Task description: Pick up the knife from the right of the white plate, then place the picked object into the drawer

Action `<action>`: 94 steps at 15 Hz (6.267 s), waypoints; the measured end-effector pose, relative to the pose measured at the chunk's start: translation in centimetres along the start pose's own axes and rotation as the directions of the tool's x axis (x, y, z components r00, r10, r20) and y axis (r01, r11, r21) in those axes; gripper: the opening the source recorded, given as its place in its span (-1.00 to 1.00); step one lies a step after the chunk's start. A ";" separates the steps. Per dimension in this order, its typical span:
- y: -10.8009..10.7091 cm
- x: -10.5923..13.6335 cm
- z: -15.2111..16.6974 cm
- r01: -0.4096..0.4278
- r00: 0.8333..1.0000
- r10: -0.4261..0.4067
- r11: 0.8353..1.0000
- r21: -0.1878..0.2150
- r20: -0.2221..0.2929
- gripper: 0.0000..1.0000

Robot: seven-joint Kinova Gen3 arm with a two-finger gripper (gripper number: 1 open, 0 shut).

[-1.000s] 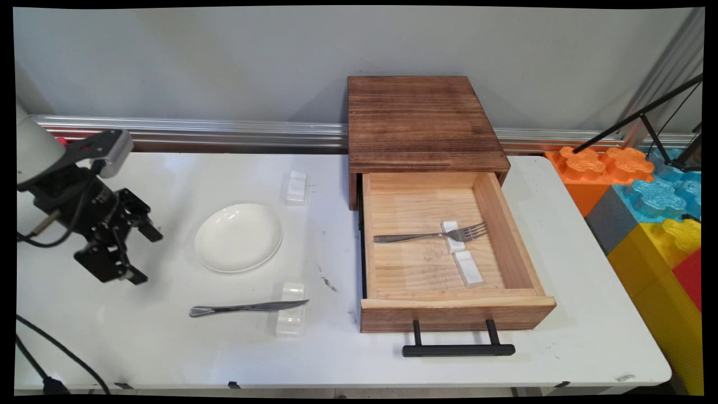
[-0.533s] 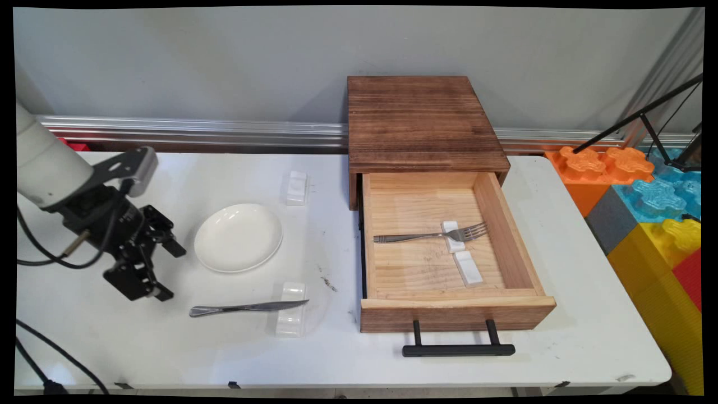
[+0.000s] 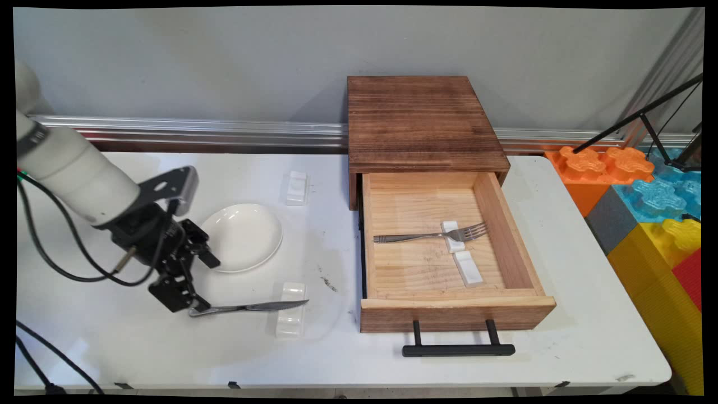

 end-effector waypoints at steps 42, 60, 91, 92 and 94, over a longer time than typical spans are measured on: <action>-0.3 4.2 5.2 -0.131 0.991 0.131 0.991 -0.010 0.030 -1.00; -0.3 14.9 -3.8 -0.106 0.994 0.106 0.994 0.014 -0.011 -1.00; 2.1 34.8 5.5 -0.083 0.971 0.083 0.996 0.009 -0.225 -1.00; 2.1 34.8 5.8 -0.083 0.971 0.083 0.996 0.010 -0.225 -1.00; 2.0 35.0 6.7 -0.082 0.971 0.083 0.997 0.015 -0.226 -1.00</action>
